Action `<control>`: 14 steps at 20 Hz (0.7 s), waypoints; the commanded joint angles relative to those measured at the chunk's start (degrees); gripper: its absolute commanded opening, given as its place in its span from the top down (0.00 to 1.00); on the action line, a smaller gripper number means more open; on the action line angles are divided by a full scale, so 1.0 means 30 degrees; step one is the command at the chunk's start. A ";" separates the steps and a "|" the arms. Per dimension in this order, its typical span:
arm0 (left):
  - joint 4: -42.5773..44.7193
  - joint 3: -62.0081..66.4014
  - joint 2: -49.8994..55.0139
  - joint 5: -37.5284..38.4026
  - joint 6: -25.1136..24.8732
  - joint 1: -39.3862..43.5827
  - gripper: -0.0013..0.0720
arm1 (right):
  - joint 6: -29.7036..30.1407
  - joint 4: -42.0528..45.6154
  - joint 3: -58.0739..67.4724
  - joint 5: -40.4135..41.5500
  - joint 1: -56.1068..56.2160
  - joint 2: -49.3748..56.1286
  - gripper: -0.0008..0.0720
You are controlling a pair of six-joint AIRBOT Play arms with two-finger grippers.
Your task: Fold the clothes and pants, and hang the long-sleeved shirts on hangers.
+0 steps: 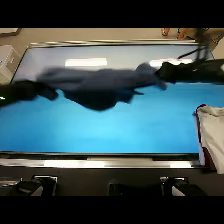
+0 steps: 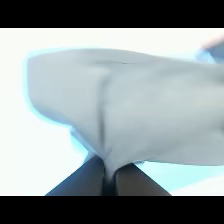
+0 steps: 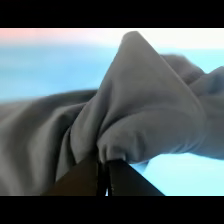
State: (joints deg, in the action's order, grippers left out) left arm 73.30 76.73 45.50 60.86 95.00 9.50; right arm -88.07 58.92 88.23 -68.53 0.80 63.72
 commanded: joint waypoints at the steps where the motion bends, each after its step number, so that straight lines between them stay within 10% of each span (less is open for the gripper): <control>1: 0.0029 0.3840 -0.0925 -0.0525 0.0211 -0.0882 0.95 | -0.0962 0.1260 0.1158 -0.0153 -0.0415 -0.4131 0.94; 8: -0.0364 0.0787 -0.0539 0.0051 0.0182 -0.0270 0.95 | -0.4452 0.3592 -0.2980 -0.9216 -0.0415 -0.5049 0.94; 14: -0.0605 -0.5982 0.2958 -0.3861 0.0204 -0.0117 0.95 | -0.3162 -0.1872 -1.4039 -0.0306 -0.0393 -0.2397 0.94</control>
State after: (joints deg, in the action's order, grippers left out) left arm 72.23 66.70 49.32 56.77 95.57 8.82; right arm -99.77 63.35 58.63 -82.39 -0.45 52.23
